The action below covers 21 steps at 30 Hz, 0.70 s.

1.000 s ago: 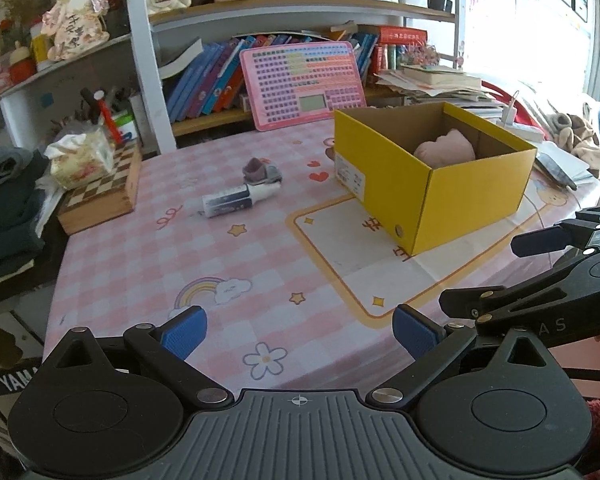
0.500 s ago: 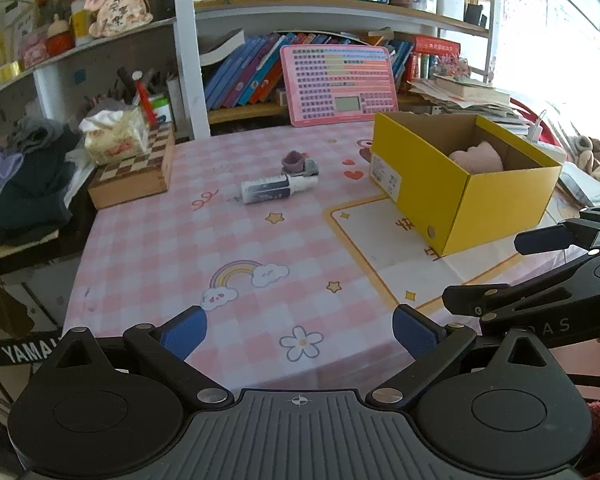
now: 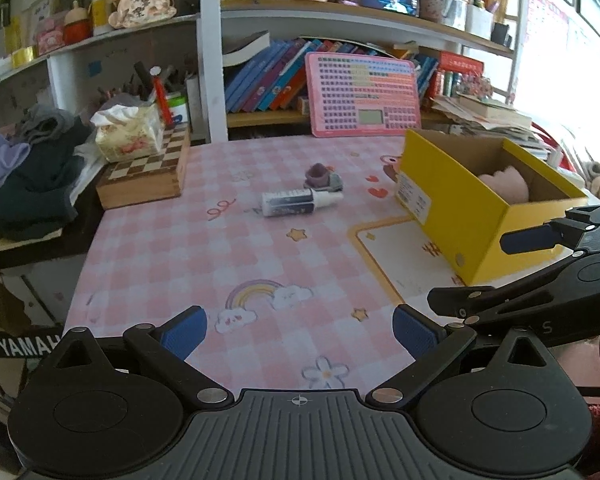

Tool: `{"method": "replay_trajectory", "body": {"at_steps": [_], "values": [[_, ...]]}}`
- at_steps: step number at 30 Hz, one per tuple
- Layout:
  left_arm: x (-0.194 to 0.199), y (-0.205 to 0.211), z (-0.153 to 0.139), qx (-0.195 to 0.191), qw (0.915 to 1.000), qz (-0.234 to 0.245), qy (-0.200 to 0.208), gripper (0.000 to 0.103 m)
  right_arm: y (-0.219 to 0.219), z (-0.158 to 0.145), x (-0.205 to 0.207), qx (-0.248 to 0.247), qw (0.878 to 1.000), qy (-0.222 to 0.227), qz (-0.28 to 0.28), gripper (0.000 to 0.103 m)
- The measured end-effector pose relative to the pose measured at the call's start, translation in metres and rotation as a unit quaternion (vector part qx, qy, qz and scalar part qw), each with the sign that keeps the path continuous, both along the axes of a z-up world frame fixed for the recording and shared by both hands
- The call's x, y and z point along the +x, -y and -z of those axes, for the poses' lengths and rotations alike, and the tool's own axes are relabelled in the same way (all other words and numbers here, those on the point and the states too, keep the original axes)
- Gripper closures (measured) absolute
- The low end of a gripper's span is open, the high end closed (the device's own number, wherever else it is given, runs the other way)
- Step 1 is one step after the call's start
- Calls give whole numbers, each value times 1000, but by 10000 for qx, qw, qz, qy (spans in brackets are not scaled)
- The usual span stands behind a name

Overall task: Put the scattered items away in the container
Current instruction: 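Move both tools toward the white spray bottle and grey toy truck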

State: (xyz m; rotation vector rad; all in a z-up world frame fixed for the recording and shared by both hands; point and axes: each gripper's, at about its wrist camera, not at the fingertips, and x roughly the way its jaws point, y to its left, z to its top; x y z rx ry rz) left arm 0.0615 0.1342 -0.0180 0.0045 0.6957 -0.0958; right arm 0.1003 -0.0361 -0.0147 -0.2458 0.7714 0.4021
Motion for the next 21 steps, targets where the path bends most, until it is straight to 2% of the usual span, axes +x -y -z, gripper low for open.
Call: {"method": "replay_trajectory", "body": {"at_steps": [14, 17, 21], "values": [[63, 0, 12, 80, 9998, -154, 113, 2, -8, 6, 83, 108, 9999, -9, 42, 10], [70, 1, 16, 58, 9991, -210, 354, 2, -8, 8, 100, 220, 9996, -74, 147, 10], [79, -5, 23, -275, 9973, -322, 594, 2, -8, 12, 124, 448, 9983, -217, 318, 10]]}}
